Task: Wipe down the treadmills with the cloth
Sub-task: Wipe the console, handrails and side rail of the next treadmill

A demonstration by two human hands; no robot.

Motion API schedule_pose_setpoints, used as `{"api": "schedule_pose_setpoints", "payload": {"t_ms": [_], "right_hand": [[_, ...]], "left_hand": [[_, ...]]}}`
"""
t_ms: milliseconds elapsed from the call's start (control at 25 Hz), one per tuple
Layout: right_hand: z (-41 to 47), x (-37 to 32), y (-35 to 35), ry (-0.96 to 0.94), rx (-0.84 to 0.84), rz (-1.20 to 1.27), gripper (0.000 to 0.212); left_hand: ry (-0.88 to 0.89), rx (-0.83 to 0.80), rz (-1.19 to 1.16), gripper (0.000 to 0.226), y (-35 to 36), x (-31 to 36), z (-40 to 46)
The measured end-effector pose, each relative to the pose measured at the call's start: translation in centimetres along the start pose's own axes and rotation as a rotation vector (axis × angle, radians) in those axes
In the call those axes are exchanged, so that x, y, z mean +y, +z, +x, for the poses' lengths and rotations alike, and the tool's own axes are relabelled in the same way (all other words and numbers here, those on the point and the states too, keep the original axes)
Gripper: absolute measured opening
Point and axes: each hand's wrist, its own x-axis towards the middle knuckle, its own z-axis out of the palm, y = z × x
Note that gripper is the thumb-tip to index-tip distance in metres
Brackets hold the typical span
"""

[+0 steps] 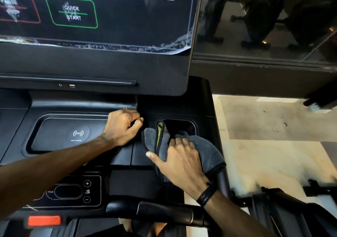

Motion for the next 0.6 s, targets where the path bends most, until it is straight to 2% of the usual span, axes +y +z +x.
{"api": "schedule_pose_setpoints", "payload": {"t_ms": [200, 320, 480, 600], "right_hand": [[2.5, 0.3, -1.1, 0.123, -0.065, 0.131, 0.081], [3.0, 0.0, -1.5, 0.136, -0.151, 0.185, 0.088], [3.2, 0.1, -1.5, 0.166, -0.421, 0.202, 0.107], [4.1, -0.2, -2.0, 0.089, -0.463, 0.104, 0.101]], "left_hand": [[-0.002, -0.002, -0.009, 0.035, 0.0, 0.2, 0.0], [0.009, -0.008, -0.021, 0.033, -0.2, 0.2, -0.1], [0.029, 0.006, -0.025, 0.031, -0.1, 0.3, -0.1], [0.033, 0.015, -0.038, 0.031, -0.1, 0.2, -0.1]]}}
